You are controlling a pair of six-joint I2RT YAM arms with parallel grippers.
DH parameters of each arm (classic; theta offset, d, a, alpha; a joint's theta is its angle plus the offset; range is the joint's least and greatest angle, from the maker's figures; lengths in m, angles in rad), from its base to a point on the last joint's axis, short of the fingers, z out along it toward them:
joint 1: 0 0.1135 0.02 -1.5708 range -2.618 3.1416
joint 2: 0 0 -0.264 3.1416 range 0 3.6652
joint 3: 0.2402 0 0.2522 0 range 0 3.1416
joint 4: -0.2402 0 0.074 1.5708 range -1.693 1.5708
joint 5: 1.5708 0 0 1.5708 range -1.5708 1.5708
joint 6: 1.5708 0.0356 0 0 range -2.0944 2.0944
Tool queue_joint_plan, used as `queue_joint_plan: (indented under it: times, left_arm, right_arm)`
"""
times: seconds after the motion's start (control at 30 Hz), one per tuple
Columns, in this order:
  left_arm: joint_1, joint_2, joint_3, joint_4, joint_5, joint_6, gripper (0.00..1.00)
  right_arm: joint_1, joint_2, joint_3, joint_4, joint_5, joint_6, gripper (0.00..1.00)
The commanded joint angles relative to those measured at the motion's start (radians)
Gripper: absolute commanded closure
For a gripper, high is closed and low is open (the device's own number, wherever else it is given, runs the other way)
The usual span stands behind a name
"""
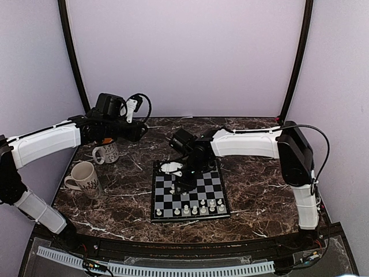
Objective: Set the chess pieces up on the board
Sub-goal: Pick up the knight from the chessboard.
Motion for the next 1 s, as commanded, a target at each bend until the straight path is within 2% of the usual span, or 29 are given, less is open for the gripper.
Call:
queue_joint_plan:
  times: [0.0, 0.6, 0.97]
  left_arm:
    - [0.002, -0.045, -0.015, 0.02, -0.016, 0.012, 0.56]
    - [0.003, -0.024, -0.017, 0.023, 0.03, 0.012, 0.56]
    - [0.003, -0.021, -0.017, 0.023, 0.035, 0.014, 0.56]
  right_arm:
    - [0.007, 0.03, 0.037, -0.019, 0.016, -0.012, 0.65]
    - [0.017, 0.085, 0.066, -0.026, 0.021, -0.001, 0.64]
    - [0.018, 0.085, 0.063, -0.031, 0.011, 0.0, 0.76]
